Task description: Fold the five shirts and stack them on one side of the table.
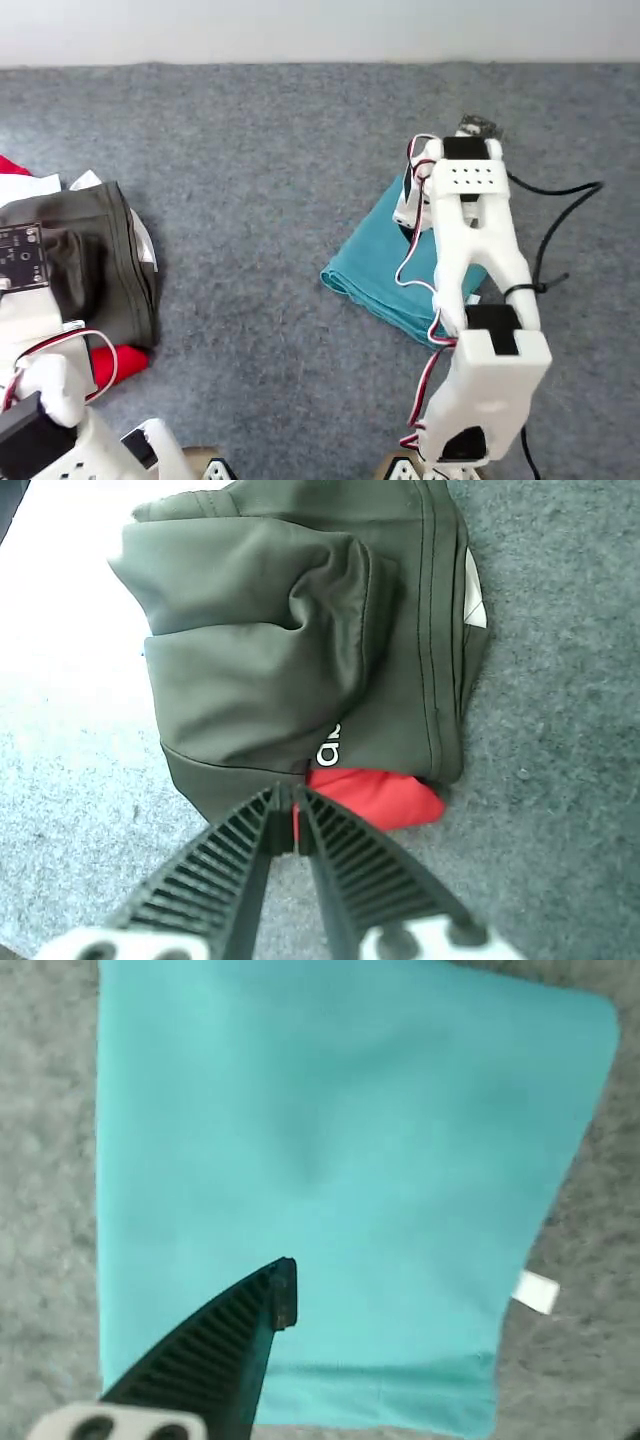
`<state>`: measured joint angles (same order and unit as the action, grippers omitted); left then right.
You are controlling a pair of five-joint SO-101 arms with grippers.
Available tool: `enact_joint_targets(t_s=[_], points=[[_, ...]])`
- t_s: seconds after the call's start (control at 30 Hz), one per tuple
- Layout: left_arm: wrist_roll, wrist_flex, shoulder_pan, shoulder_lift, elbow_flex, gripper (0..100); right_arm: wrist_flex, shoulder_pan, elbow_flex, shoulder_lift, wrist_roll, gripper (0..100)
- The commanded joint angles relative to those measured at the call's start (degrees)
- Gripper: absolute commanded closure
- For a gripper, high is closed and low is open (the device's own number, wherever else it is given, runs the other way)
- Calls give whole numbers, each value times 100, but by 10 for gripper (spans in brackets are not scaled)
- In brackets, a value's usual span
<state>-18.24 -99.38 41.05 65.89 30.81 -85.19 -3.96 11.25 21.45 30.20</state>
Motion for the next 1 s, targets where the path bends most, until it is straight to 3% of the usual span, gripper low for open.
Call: enact_joint_targets(t_s=[0.0,0.43,0.53,0.77,0.97], points=[[-9,-70,18,-9,-40,982,277,-31,18,224,158,439],[-9,-79,26,-9,-40,982,901,136,18,1675,431,452],[-9,-88,26,0,-40,982,769,136,79,1701,422,561],[-9,-88,26,-9,-40,982,769,259,176,1736,26,971],[-9,-88,26,-9,-40,982,752,637,176,1727,-273,991]])
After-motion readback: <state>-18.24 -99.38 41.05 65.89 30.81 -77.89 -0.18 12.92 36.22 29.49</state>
